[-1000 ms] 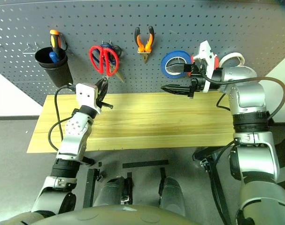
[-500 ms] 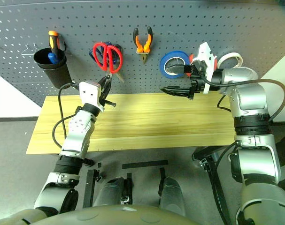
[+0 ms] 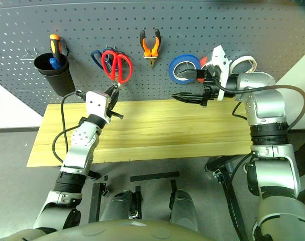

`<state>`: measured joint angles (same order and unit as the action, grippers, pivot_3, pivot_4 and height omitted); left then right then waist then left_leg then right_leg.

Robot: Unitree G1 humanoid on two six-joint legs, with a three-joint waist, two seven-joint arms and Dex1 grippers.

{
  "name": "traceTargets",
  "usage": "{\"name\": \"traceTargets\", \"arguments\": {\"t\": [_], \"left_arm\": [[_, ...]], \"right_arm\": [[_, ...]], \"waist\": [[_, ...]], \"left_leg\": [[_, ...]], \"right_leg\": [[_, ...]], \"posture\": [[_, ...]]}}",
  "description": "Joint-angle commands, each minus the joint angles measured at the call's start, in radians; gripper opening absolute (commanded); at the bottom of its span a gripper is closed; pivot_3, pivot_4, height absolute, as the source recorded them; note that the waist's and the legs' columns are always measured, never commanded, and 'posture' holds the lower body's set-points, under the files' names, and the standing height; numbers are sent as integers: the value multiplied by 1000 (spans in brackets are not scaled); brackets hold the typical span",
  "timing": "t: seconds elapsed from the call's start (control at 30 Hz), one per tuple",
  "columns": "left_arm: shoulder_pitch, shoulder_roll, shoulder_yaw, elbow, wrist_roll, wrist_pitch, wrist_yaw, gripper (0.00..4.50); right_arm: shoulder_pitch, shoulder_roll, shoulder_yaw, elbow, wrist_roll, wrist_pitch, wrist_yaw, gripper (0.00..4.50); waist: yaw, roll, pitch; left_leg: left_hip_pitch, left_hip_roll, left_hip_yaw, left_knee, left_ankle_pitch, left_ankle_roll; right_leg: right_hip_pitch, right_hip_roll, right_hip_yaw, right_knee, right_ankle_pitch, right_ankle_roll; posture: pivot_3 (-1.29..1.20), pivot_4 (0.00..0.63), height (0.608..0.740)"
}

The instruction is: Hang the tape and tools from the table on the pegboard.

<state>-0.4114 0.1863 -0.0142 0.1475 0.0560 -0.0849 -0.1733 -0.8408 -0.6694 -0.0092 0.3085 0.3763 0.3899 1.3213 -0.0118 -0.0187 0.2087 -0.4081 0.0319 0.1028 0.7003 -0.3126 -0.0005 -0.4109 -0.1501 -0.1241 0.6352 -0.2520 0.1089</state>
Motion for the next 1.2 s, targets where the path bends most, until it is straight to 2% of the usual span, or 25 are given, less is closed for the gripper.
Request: {"name": "traceTargets", "arguments": {"t": [0.03, 0.33, 0.67, 0.93, 1.07, 1.2], "left_arm": [[-51, -1, 8, 34, 8, -15, 22, 246], [-148, -6, 21, 184, 15, -47, 93, 246], [-157, -16, 24, 215, 1, -64, 109, 246], [-139, -7, 29, 187, 2, -63, 113, 2958], [-103, 12, 41, 116, -1, -54, 110, 4251], [-37, 42, 61, -6, -33, -28, 70, 4251]], "right_arm": [[-28, -8, -15, -22, 15, -4, 2, 4500], [-40, 16, -19, -20, 32, 4, 0, 4500], [-73, 32, -41, 7, 61, 9, 3, 4500], [-101, 32, -75, 13, 107, 31, -15, 4500], [-120, 28, -87, 22, 127, 54, -17, 4500], [-103, 28, -88, 20, 132, 58, -15, 4500]], "waist": [[0, 0, 0], [-2, 0, -1], [-1, -1, -2], [-3, 0, -12], [-3, 0, -16], [-3, 1, -19]], "left_leg": [[0, 0, 0, 0, 0, 0], [0, 0, 0, 0, 0, 0], [0, 0, 0, 0, 0, 0], [0, 0, 0, 0, 0, 0], [0, 0, 0, 0, 0, 0], [0, 0, 0, 0, 0, 0]], "right_leg": [[0, 0, 0, 0, 0, 0], [0, 0, 0, 0, 0, 0], [0, 0, 0, 0, 0, 0], [0, 0, 0, 0, 0, 0], [0, 0, 0, 0, 0, 0], [0, 0, 0, 0, 0, 0]], "posture": [[-42, 107, 732], [-50, 103, 732], [-46, 103, 732], [-38, 100, 732], [-31, 98, 732], [-9, 99, 732]]}}
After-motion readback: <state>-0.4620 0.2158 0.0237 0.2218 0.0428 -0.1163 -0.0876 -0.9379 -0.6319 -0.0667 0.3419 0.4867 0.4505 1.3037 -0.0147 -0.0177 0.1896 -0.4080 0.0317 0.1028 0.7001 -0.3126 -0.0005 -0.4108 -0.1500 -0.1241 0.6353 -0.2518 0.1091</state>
